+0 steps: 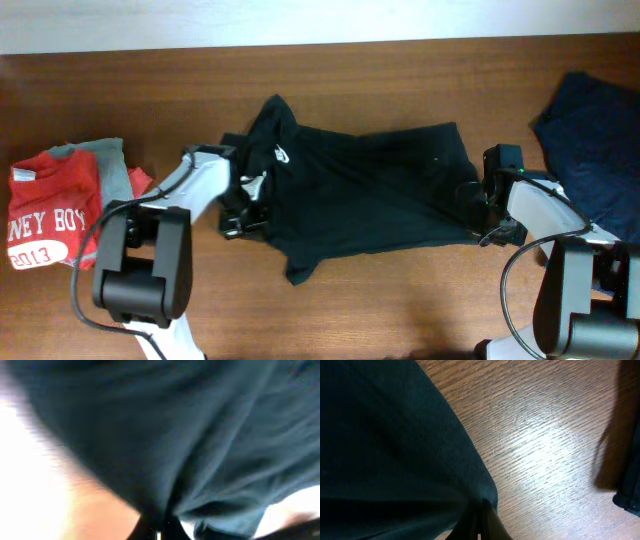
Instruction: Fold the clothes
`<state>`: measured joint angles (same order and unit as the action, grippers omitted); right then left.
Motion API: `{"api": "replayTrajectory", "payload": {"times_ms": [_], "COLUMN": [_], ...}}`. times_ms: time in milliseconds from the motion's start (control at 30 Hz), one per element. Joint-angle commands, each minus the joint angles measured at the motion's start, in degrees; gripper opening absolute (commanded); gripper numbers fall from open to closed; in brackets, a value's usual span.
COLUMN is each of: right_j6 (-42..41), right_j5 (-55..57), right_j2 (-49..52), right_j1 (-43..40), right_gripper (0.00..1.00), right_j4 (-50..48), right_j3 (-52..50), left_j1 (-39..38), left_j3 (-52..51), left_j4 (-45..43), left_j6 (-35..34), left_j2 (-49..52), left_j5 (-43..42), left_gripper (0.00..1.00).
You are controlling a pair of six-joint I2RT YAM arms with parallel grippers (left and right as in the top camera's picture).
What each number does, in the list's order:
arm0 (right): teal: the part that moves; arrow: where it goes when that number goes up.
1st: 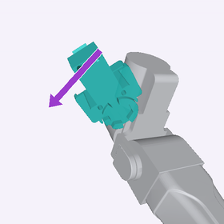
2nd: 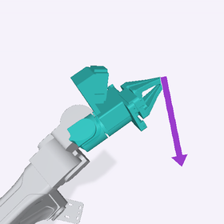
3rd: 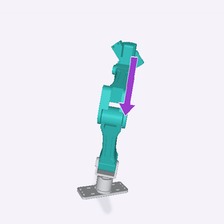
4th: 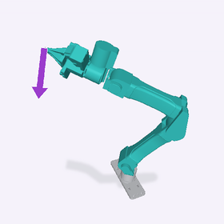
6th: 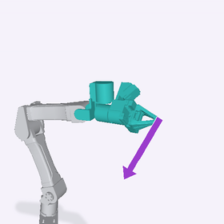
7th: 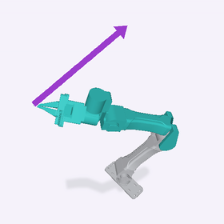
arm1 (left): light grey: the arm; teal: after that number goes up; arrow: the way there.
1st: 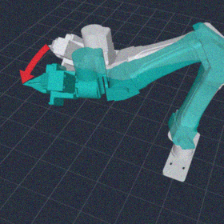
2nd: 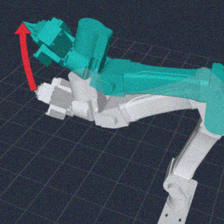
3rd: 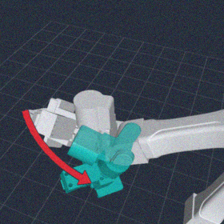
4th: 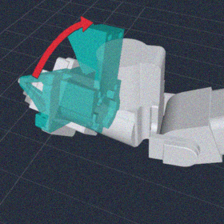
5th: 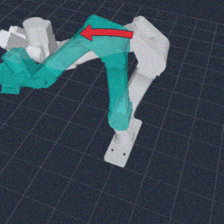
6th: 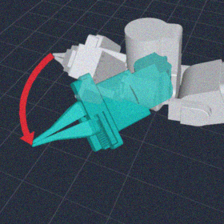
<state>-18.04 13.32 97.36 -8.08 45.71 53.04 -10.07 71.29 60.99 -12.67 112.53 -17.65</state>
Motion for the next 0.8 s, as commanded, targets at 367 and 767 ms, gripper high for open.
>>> {"api": "replayTrajectory", "payload": {"times_ms": [367,767], "right_j6": [-0.66,-0.66], "right_j5": [1.75,1.75], "right_j2": [0.59,0.59], "right_j1": [-0.35,-0.35], "right_gripper": [0.04,0.04], "right_j4": [0.0,-0.04], "right_j3": [0.98,0.98], "left_j1": [12.9,3.34], "left_j3": [5.68,2.71], "left_j4": [6.47,6.75], "left_j6": [0.55,-1.03], "left_j2": [-12.2,-12.2], "left_j5": [9.75,9.75], "left_gripper": [0.27,0.29]}}
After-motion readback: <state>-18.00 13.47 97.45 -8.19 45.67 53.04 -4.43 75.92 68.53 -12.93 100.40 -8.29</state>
